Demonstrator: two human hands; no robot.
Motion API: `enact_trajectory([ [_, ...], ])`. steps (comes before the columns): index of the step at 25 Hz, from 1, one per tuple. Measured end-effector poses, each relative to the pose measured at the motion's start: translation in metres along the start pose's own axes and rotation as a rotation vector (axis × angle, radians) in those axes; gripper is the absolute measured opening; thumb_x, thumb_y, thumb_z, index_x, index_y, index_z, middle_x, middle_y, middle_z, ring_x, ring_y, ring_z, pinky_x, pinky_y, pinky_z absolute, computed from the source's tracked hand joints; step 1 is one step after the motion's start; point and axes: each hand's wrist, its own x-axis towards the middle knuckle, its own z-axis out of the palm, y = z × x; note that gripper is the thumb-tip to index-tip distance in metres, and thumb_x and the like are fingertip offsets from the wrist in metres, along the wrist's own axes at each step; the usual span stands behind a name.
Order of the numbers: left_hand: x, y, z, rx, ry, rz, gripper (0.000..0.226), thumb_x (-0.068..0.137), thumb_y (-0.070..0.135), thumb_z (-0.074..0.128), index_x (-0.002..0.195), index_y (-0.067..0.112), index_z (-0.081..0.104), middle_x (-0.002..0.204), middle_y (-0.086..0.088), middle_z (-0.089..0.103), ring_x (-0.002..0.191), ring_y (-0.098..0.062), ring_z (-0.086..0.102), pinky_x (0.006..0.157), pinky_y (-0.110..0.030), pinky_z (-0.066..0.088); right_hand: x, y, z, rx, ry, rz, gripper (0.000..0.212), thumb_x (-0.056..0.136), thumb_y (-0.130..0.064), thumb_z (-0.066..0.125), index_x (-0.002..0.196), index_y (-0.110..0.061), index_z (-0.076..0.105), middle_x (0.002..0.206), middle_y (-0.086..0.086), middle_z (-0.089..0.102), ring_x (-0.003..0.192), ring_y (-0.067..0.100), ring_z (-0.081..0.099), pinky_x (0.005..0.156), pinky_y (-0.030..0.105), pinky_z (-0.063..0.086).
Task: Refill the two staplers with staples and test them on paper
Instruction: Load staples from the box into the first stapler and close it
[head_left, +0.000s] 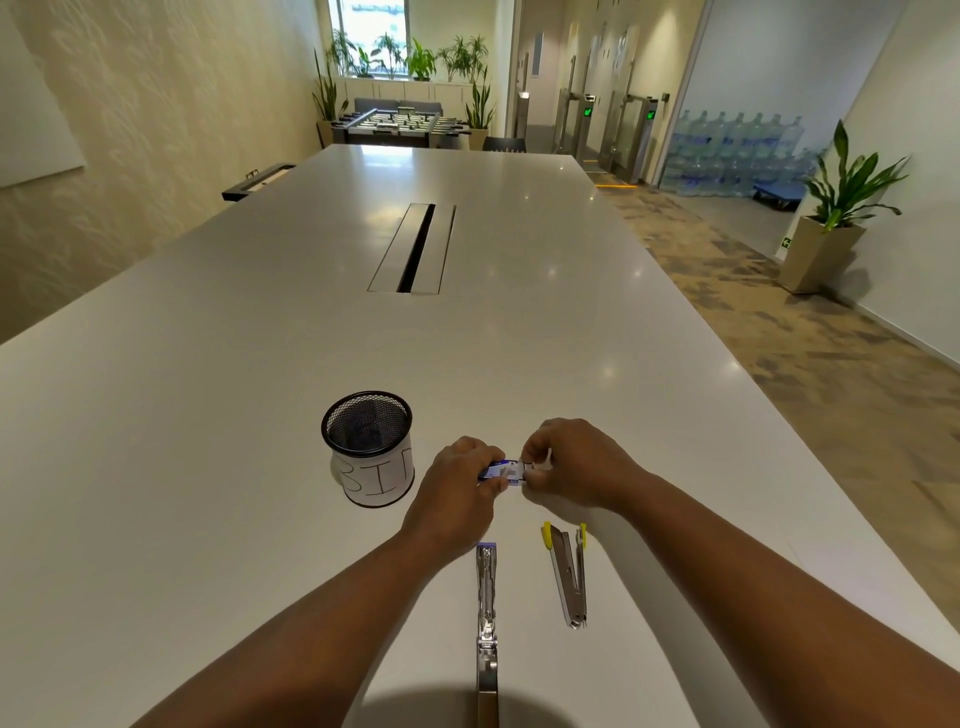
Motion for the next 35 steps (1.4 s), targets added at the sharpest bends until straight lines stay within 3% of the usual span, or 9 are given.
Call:
enact_trajectory([
  [6,0.0,0.0,-0.001,0.003,-0.004,0.002,0.026,0.097,0.02,0.066,0.122,0.014,0.07,0.111,-0.001,0.062,0.099,-0.016,0.057,0.087,-0.031,0.052,-0.002,0.006,-0.002,0.066,0.027,-0.062,0.015,0.087,-0.034,0.071,0.09,-0.023,0.082,0.089,-0.006,0.07,0.076,0.014,0.063,0.069,0.043,0.057],
  [9,0.0,0.0,0.0,0.006,-0.004,-0.009,0.027,0.097,0.019,0.066,0.124,0.014,0.069,0.113,-0.002,0.062,0.099,-0.015,0.056,0.082,-0.022,0.045,-0.001,0.007,0.002,0.07,0.072,-0.083,0.018,0.09,-0.025,0.064,0.087,-0.018,0.08,0.087,-0.001,0.07,0.076,0.016,0.063,0.071,0.045,0.057],
  [12,0.001,-0.001,0.001,-0.002,-0.004,-0.024,0.029,0.097,0.019,0.066,0.125,0.013,0.068,0.113,-0.001,0.062,0.1,-0.014,0.056,0.081,-0.019,0.041,-0.001,0.01,0.007,0.091,0.161,-0.085,0.019,0.093,-0.017,0.059,0.087,-0.012,0.077,0.086,0.003,0.069,0.076,0.019,0.062,0.072,0.047,0.055],
  [15,0.001,0.0,0.001,-0.011,-0.001,-0.024,0.028,0.097,0.019,0.067,0.125,0.014,0.069,0.11,0.002,0.061,0.099,-0.014,0.056,0.082,-0.021,0.043,-0.006,0.006,0.005,0.193,0.282,-0.062,0.017,0.092,-0.019,0.062,0.083,-0.017,0.077,0.081,-0.006,0.068,0.072,0.011,0.06,0.067,0.039,0.053],
  [18,0.0,-0.001,0.0,-0.012,0.003,-0.012,0.027,0.097,0.021,0.067,0.123,0.016,0.069,0.108,0.005,0.059,0.1,-0.015,0.056,0.086,-0.027,0.047,-0.019,-0.006,0.007,0.182,0.196,-0.131,0.014,0.088,-0.024,0.066,0.082,-0.021,0.078,0.077,-0.007,0.069,0.07,0.01,0.06,0.064,0.037,0.052],
  [23,-0.001,-0.001,0.0,-0.009,0.006,0.008,0.028,0.097,0.022,0.067,0.124,0.016,0.069,0.111,0.002,0.062,0.101,-0.014,0.057,0.085,-0.024,0.047,-0.035,-0.019,0.018,-0.18,0.165,-0.224,0.025,0.093,-0.031,0.056,0.09,-0.018,0.077,0.081,0.0,0.07,0.076,0.02,0.056,0.071,0.04,0.049],
  [27,0.0,0.0,0.0,-0.005,0.01,0.006,0.028,0.096,0.022,0.067,0.123,0.015,0.069,0.111,0.001,0.062,0.101,-0.015,0.057,0.085,-0.027,0.048,-0.039,-0.021,0.017,-0.094,0.086,-0.234,0.02,0.086,-0.026,0.061,0.075,-0.018,0.077,0.073,-0.001,0.069,0.07,0.02,0.055,0.067,0.041,0.05],
  [30,0.0,-0.002,0.001,-0.003,0.012,0.009,0.026,0.097,0.023,0.067,0.122,0.016,0.069,0.111,0.002,0.062,0.101,-0.014,0.057,0.085,-0.026,0.048,-0.041,-0.02,0.015,-0.027,0.018,-0.247,0.02,0.088,-0.027,0.061,0.079,-0.02,0.077,0.076,-0.001,0.07,0.071,0.018,0.056,0.067,0.04,0.05],
  [35,0.001,-0.005,0.004,-0.008,0.015,0.006,0.026,0.095,0.02,0.068,0.121,0.017,0.069,0.108,0.004,0.061,0.099,-0.015,0.057,0.087,-0.031,0.051,-0.028,0.001,0.013,0.23,0.258,0.127,0.016,0.092,-0.018,0.064,0.1,-0.017,0.077,0.09,-0.002,0.075,0.079,0.013,0.063,0.074,0.032,0.052],
])
